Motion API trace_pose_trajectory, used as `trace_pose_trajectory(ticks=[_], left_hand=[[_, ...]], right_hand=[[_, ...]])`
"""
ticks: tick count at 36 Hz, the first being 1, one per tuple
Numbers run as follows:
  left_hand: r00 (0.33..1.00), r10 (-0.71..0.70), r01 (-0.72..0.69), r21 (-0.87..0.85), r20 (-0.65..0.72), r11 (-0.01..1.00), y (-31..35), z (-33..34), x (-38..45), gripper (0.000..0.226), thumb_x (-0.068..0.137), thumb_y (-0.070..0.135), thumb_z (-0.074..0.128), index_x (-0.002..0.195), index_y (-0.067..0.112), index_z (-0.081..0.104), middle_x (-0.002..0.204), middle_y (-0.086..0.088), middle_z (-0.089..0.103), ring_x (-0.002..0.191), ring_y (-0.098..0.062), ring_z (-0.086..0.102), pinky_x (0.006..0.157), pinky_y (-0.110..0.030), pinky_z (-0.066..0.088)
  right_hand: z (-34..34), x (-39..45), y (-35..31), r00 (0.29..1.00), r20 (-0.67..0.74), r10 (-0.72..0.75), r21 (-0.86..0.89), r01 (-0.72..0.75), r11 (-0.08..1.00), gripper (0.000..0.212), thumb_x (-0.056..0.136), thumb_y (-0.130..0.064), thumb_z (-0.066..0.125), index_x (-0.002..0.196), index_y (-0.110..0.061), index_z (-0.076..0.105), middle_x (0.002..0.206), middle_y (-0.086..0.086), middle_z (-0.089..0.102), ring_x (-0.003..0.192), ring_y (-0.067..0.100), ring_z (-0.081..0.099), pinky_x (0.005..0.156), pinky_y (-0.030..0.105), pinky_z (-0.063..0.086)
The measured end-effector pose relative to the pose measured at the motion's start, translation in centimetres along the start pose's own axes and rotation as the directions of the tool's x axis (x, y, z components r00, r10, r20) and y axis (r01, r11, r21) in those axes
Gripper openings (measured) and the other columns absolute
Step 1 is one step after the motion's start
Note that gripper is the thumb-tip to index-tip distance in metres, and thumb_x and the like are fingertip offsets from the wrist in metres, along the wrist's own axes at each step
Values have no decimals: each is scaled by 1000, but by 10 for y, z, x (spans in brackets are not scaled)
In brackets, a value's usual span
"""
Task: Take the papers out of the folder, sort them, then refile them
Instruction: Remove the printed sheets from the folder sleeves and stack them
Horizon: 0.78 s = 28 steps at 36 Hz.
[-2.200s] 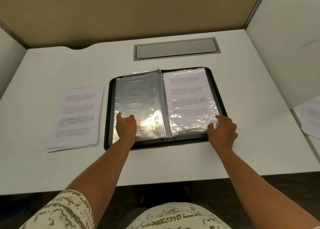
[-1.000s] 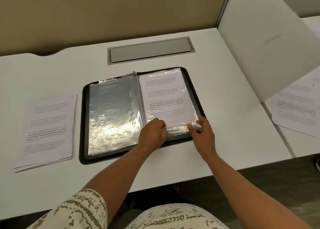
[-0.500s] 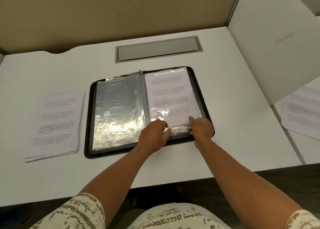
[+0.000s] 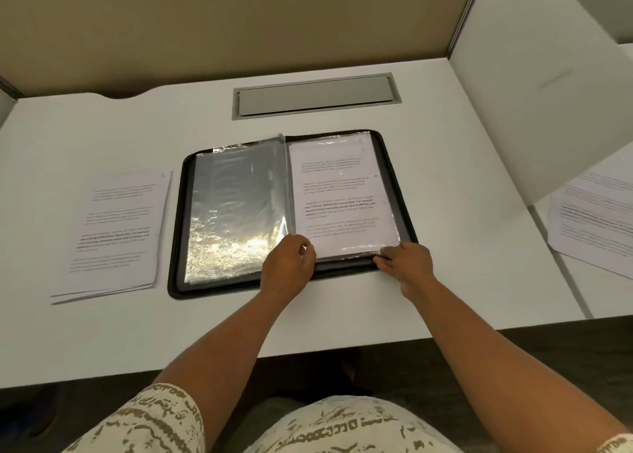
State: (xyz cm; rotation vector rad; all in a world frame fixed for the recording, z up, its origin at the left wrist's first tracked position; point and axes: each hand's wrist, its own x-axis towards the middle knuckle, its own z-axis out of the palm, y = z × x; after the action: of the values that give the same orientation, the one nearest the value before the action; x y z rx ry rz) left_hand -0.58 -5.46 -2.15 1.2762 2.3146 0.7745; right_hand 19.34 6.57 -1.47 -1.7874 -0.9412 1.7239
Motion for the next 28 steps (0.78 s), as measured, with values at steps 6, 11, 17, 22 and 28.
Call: trace_pose_trajectory(ticks=[6, 11, 17, 22, 28], left_hand=[[999, 27, -27, -31, 21, 999, -8, -8, -14, 14, 98, 29, 54, 97, 20, 65, 92, 8, 60, 74, -4, 54, 62, -11, 35], [999, 39, -38, -31, 35, 999, -18, -15, -23, 18, 99, 30, 52, 99, 19, 66, 92, 7, 62, 78, -8, 57, 67, -23, 45], [999, 36, -35, -39, 31, 999, -25, -20, -33, 18, 98, 30, 52, 100, 19, 67, 91, 6, 62, 79, -10, 57, 70, -27, 48], [999, -17, 20, -110, 27, 994, -25, -21, -43, 16, 97, 29, 53, 95, 19, 66, 88, 7, 63, 79, -8, 58, 68, -24, 46], [986, -158, 164, -198, 46, 966, -24, -22, -52, 15, 98, 26, 52, 89, 19, 62, 82, 8, 62, 74, -5, 56, 61, -20, 40]], right_hand=[[9, -10, -4, 999, -33, 26, 80, -23, 996, 6, 87, 2, 70, 86, 1, 64, 98, 19, 71, 86, 33, 75, 87, 40, 61], [19, -11, -9, 998, -59, 19, 60, -15, 998, 16, 86, -12, 79, 87, -2, 67, 79, 13, 68, 66, 24, 64, 72, 33, 60], [18, -20, -5, 992, -127, 20, 5, -20, 1000, 12, 87, 3, 70, 82, -3, 61, 92, 15, 69, 78, 30, 69, 81, 37, 62], [12, -28, 7, 995, -92, 42, 21, -40, 999, 16, 87, 7, 68, 100, -2, 64, 105, 18, 70, 81, 30, 73, 82, 38, 62], [-3, -58, 18, 986, 81, 145, 92, -152, 984, 21, 89, 10, 63, 108, 0, 63, 103, 17, 70, 85, 27, 72, 63, 29, 63]])
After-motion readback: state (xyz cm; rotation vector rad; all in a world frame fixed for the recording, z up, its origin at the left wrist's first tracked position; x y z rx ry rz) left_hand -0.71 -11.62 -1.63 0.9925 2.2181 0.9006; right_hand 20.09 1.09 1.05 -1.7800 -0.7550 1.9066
